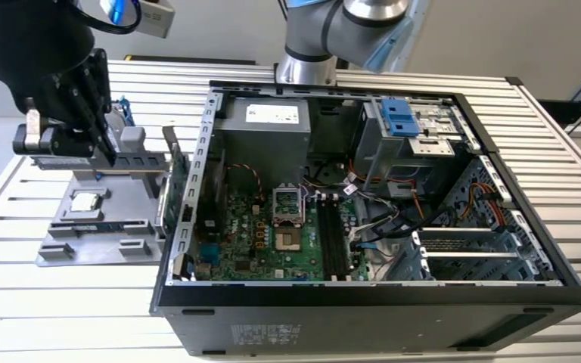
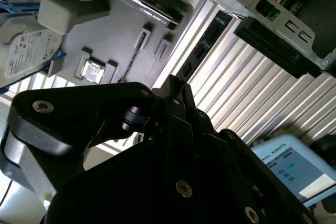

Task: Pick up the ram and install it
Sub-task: 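Pick up the ram and move it above insertion slot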

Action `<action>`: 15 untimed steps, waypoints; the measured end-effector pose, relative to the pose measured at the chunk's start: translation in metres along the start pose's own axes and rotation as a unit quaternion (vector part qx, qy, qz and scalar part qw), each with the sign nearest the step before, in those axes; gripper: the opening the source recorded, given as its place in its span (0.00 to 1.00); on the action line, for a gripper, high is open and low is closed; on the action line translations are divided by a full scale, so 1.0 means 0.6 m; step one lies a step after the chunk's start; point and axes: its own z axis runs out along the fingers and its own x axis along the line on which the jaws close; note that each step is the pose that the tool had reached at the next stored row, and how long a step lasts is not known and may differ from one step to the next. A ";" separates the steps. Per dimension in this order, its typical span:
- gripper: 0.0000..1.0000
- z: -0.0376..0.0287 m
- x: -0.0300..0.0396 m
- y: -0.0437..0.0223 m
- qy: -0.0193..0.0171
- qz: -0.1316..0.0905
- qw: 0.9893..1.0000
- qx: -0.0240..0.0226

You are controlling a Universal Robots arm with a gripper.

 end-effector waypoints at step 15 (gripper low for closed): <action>0.00 0.000 0.000 -0.032 0.000 0.000 1.000 0.000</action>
